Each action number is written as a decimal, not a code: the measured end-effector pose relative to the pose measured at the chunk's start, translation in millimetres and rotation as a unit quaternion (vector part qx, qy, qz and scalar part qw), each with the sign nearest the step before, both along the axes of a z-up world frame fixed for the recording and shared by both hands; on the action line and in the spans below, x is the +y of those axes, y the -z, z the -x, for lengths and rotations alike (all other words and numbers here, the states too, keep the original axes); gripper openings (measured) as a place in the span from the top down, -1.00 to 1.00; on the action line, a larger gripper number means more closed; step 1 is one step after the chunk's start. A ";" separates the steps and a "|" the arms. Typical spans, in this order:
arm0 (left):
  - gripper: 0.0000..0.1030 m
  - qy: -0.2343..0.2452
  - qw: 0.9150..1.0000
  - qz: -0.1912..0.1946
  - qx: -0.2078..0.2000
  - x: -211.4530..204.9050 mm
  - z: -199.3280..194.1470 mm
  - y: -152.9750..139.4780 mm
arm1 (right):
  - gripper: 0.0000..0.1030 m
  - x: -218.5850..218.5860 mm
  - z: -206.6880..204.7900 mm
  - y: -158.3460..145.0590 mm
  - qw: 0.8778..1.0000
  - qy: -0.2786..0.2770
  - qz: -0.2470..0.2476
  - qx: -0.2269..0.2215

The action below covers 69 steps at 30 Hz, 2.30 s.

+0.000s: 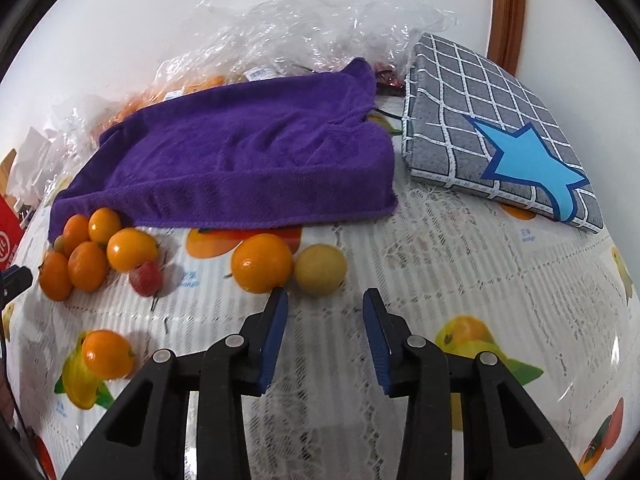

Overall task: Organize fruits
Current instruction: 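Grasp a small yellow fruit with the right tool while the left tool grasps another, then lift both held yellow fruits and carry them toward the purple towel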

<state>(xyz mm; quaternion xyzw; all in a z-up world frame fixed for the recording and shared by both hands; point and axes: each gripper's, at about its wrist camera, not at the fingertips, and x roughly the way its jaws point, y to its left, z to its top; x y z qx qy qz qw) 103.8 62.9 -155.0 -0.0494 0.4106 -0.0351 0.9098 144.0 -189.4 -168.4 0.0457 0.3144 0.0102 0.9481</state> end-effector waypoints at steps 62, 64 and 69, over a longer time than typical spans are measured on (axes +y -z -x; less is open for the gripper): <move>0.54 0.024 0.996 0.076 0.026 0.1 -44.1 3.7 | 0.47 -7.7 -2.6 -8.5 1.000 0.003 -0.001 -0.023; 0.54 0.024 0.997 0.077 0.019 3.1 -38.7 -1.5 | 0.47 -8.0 0.8 -11.9 1.000 0.008 0.004 -0.029; 0.54 0.023 0.997 0.075 0.008 5.2 -29.7 -12.2 | 0.48 -7.1 7.5 -18.6 0.999 0.008 0.006 -0.038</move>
